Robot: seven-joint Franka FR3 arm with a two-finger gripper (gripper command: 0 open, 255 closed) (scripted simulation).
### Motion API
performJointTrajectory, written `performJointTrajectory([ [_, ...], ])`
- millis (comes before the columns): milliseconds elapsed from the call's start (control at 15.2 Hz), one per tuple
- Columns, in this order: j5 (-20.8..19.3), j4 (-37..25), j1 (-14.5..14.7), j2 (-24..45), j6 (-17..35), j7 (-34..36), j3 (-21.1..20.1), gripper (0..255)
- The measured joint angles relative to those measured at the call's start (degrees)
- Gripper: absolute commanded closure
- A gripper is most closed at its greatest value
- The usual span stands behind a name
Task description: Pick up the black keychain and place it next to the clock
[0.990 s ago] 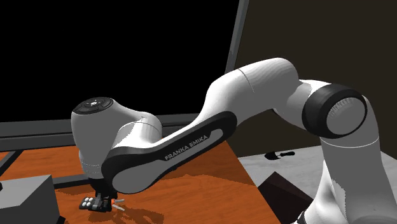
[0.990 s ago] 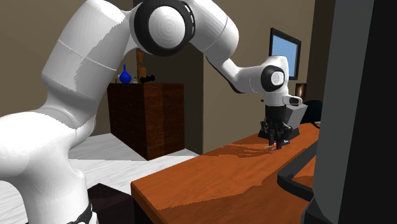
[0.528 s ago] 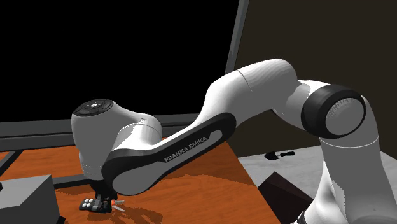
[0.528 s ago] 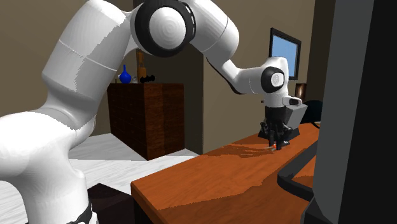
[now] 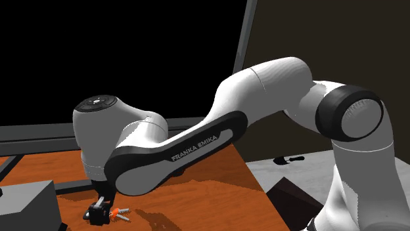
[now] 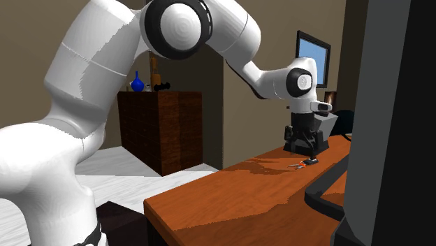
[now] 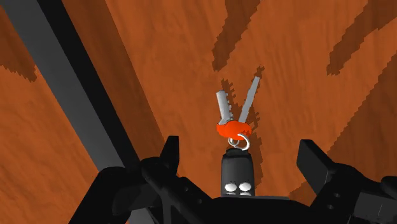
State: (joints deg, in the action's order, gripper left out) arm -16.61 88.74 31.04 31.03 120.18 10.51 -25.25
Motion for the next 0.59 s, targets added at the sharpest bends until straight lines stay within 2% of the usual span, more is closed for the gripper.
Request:
performJointTrajectory([
  [198,0.9,-1.7,-0.2,-1.8,-3.2,-0.5,-0.6,0],
  [594,1.0,-2.2,-0.1,-1.9,-3.9,-0.6,-0.6,0],
])
